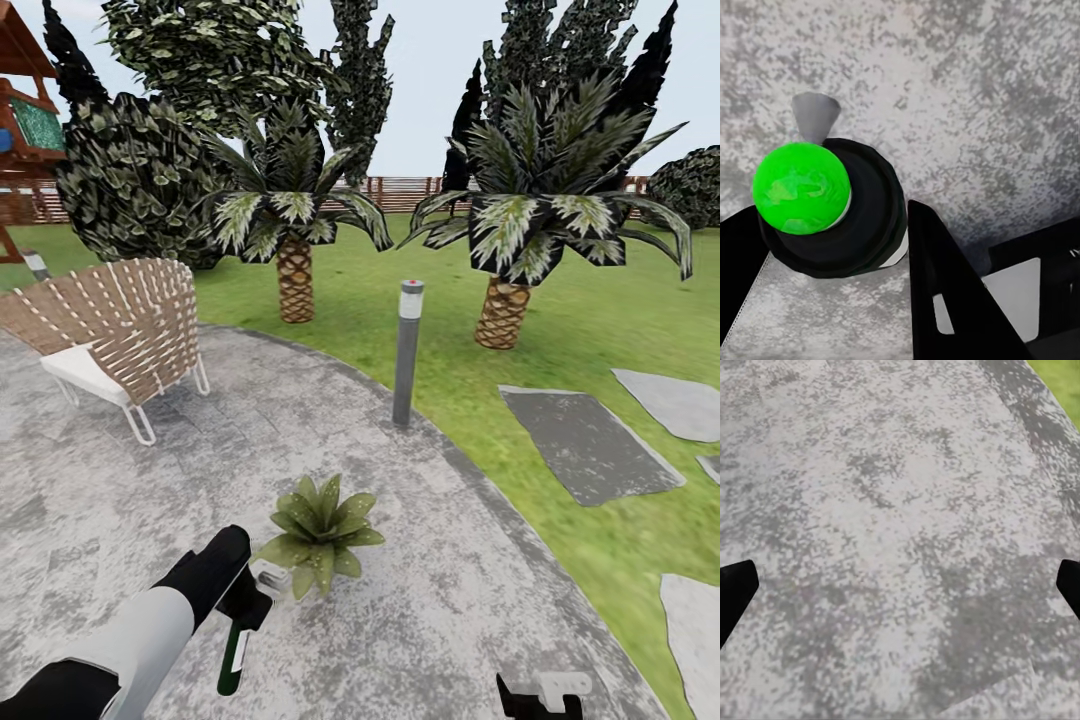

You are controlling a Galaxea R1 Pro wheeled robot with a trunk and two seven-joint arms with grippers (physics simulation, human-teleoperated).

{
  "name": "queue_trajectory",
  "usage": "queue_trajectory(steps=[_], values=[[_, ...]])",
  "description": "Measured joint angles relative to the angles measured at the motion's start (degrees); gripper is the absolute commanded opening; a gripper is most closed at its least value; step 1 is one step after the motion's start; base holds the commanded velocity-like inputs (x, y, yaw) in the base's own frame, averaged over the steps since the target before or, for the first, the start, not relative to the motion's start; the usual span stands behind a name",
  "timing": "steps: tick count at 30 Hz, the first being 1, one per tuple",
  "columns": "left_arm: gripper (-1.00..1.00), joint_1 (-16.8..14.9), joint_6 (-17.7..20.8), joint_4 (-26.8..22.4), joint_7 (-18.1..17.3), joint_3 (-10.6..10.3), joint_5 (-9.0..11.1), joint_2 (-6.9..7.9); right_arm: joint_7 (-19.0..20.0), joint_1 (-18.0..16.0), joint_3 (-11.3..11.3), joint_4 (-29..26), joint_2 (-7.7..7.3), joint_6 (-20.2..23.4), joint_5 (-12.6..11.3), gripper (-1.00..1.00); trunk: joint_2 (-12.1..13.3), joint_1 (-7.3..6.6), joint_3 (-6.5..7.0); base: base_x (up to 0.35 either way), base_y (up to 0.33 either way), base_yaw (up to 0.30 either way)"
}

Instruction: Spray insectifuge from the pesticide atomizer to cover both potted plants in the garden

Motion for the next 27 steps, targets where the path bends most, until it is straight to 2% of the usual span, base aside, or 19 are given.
queue_trajectory(steps=[4, 14, 21, 27], values=[[-1.0, 0.0, 0.0, 0.3, 0.0, -0.2, 0.0, 0.12, 0.0, 0.0, 0.0, 0.0, 0.0, 0.0, -0.1, 1.0, 0.0, 0.0, 0.0, 0.0, 0.105, -0.129], [-1.0, 0.2, 0.0, 0.8, -0.3, 0.1, 0.6, -0.44, 0.0, 0.0, -0.1, 0.0, 0.0, 0.0, -0.1, 1.0, 0.0, 0.0, 0.0, 0.0, 0.004, -0.278], [-1.0, 0.4, 0.0, 0.9, -0.3, 0.0, 0.3, -0.53, 0.0, 0.0, -0.1, 0.1, 0.0, 0.0, -0.1, 1.0, 0.0, 0.01, 0.0, -0.028, 0.16, -0.028], [-1.0, 0.4, 0.2, 0.9, -0.2, -0.1, 0.1, -0.51, 0.0, 0.0, -0.1, 0.0, 0.0, 0.0, -0.1, 1.0, 0.0, 0.02, 0.0, -0.202, 0.255, 0.0]])
